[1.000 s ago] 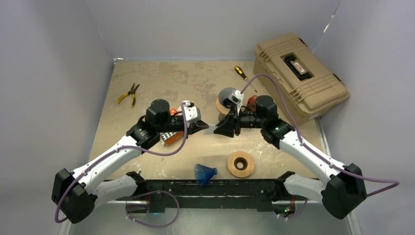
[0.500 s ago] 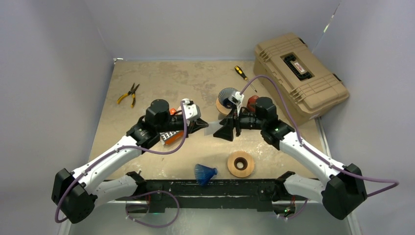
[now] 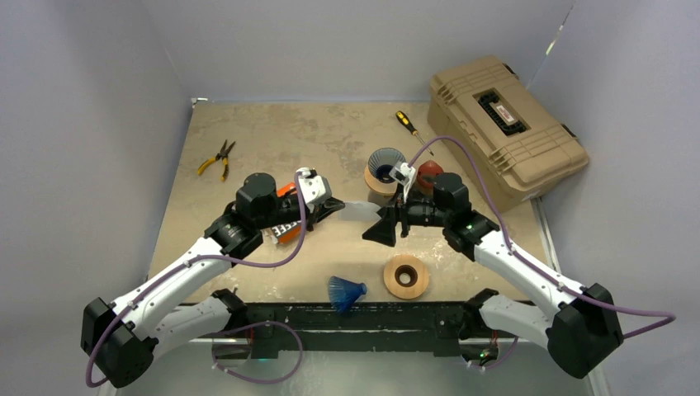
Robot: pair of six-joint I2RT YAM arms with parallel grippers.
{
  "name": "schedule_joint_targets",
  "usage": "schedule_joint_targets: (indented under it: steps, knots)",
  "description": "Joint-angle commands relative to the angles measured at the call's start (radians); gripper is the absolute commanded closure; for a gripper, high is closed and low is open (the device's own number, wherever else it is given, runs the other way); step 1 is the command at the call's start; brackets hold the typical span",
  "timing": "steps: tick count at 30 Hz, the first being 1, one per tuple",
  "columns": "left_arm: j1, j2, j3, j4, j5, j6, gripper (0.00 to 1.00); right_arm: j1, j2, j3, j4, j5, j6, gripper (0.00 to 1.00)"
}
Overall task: Place the coffee filter in the dripper
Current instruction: Place the coffee filter in the coffee dripper.
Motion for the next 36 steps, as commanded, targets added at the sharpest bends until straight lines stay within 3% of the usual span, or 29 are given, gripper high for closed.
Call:
schedule_joint_targets:
  steps: [1,7,14,24,33,36]
  knots:
    - [-0.008,-0.045,-0.016,0.047,-0.054,-0.016,1.0,-0.002,-0.045,-0.042,0.099,0.004,0.11,0.14]
    - [-0.007,-0.063,-0.032,0.054,-0.041,-0.004,1.0,-0.003,-0.081,-0.101,0.3,-0.048,0.269,0.09]
    - [-0.008,-0.068,-0.042,0.067,0.011,0.007,1.0,-0.002,-0.093,-0.133,0.479,0.009,0.439,0.09]
    - [-0.008,-0.085,-0.045,0.064,0.019,0.017,1.0,-0.002,-0.046,-0.155,0.659,0.039,0.602,0.29]
    - [-0.007,-0.111,-0.058,0.079,0.041,0.023,1.0,-0.004,-0.071,-0.157,0.659,0.052,0.652,0.42]
    - [-0.009,-0.124,-0.068,0.085,0.058,0.029,1.0,-0.004,-0.093,-0.153,0.637,0.071,0.655,0.55]
